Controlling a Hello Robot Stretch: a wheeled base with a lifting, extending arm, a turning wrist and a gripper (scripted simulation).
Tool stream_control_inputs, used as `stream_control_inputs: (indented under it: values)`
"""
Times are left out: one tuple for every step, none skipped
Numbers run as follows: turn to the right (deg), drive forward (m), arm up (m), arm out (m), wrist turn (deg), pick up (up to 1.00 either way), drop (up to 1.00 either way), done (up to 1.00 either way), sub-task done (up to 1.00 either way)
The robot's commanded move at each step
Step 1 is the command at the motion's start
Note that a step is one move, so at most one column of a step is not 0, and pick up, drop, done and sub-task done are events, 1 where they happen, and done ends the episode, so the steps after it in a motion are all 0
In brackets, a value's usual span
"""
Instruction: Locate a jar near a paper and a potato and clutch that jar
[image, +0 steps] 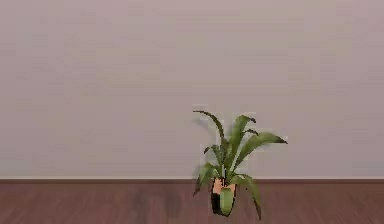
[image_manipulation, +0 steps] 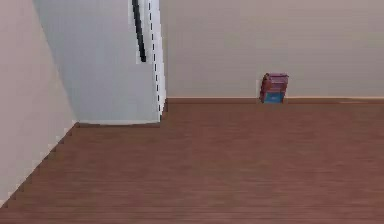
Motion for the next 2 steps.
stream_control_inputs:
  values:
    - [45.0, 0.0, 0.0, 0.0, 0.0, 0.0, 0.0, 0.0, 0.0]
    - [45.0, 0.0, 0.0, 0.0, 0.0, 0.0, 0.0, 0.0, 0.0]
